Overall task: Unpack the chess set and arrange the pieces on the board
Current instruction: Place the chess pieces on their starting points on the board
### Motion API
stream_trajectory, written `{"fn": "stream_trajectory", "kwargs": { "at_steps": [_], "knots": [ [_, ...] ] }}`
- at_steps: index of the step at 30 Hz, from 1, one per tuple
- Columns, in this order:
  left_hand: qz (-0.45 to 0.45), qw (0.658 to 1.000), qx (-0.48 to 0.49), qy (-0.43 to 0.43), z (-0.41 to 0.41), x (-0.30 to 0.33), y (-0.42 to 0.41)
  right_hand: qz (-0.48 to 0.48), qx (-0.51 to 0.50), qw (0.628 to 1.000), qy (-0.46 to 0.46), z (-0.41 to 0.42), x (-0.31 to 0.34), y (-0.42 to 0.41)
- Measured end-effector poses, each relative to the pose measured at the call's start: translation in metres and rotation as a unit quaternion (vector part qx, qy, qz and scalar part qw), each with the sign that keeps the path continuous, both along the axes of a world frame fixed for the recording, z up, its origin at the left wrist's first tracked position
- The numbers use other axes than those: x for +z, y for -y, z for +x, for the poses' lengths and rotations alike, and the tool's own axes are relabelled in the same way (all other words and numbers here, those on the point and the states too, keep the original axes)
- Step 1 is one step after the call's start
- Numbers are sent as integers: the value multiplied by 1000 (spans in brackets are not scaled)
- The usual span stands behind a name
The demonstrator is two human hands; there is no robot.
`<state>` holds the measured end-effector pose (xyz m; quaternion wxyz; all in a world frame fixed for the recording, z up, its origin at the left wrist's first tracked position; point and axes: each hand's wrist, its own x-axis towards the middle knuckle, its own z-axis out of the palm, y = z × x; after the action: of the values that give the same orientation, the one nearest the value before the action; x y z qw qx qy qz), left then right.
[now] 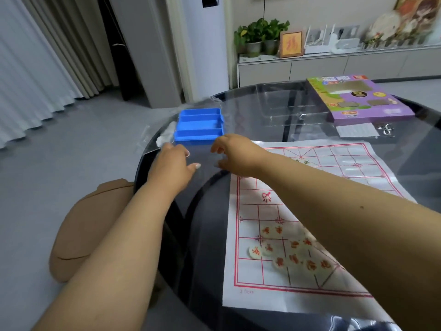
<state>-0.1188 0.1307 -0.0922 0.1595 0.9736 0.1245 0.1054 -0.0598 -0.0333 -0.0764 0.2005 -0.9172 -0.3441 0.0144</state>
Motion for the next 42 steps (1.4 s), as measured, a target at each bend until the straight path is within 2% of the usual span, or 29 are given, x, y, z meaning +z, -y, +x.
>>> {"fn": "stream_trajectory", "kwargs": {
  "at_steps": [3,8,13,16,22,26,31,37,42],
  "knots": [
    [7,1000,19,-3,3,-4,-18,-7,23,1000,2,9,-4,-33],
    [29,999,-34,-3,5,-15,-27,-73,83,994,8,27,-11,-73],
    [61,996,-55,19,-4,-22,-38,-158,143,974,71,36,-22,-93],
    [50,997,-54,37,-10,-21,-41,-157,155,971,93,35,-23,-95],
    [-8,998,-19,59,-8,-25,-45,-69,96,992,44,36,-26,-79],
    [17,999,23,21,-3,-21,-36,-20,67,998,6,32,-25,-72],
    [15,1000,14,-9,4,-15,-34,-47,26,999,-4,28,-25,-76],
    [53,998,-12,-26,9,-22,-29,-113,15,991,65,15,-24,-74],
    [54,998,-22,-19,10,-12,-12,-98,-2,993,70,14,-15,-52]
  ]
}}
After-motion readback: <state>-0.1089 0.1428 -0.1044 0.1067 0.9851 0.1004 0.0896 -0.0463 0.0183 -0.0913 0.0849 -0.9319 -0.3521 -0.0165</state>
